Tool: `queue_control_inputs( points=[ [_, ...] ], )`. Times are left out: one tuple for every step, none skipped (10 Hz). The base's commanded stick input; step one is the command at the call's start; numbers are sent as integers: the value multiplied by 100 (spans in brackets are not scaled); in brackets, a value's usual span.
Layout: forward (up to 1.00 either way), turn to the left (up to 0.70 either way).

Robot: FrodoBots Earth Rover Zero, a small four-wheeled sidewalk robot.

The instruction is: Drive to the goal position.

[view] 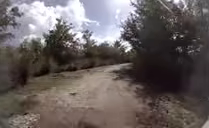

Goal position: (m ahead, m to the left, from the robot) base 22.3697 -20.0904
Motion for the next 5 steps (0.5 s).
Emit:
queue_control_inputs(
  points=[
    [85, 0],
    [85, 0],
    [85, 0],
    [85, 0],
    [85, 0]
  ],
)
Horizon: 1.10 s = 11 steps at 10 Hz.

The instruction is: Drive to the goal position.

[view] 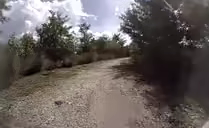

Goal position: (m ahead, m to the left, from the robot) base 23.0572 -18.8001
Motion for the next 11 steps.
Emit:
queue_control_inputs(
  points=[
    [85, 0],
    [85, 0],
    [85, 0],
    [85, 0],
    [85, 0],
    [85, 0],
    [85, 0],
    [85, 0],
    [85, 0],
    [85, 0],
    [85, 0]
  ],
)
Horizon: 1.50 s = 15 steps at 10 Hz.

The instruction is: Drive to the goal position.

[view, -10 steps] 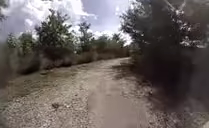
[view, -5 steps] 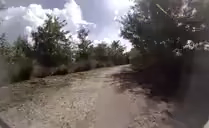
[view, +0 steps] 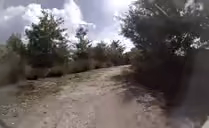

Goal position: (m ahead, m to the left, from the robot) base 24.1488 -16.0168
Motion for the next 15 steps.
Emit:
queue_control_inputs(
  points=[
    [85, 0],
    [85, 0],
    [85, 0],
    [85, 0],
    [85, 0],
    [85, 0],
    [85, 0],
    [85, 0],
    [85, 0],
    [85, 0],
    [85, 0],
    [85, 0],
    [85, 0],
    [85, 0],
    [85, 0]
  ],
)
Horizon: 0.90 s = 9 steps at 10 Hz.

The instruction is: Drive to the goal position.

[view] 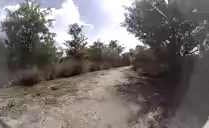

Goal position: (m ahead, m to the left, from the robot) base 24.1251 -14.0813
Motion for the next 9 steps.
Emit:
queue_control_inputs(
  points=[
    [85, 0],
    [85, 0],
    [85, 0],
    [85, 0],
    [85, 0],
    [85, 0],
    [85, 0],
    [85, 0],
    [85, 0]
  ],
)
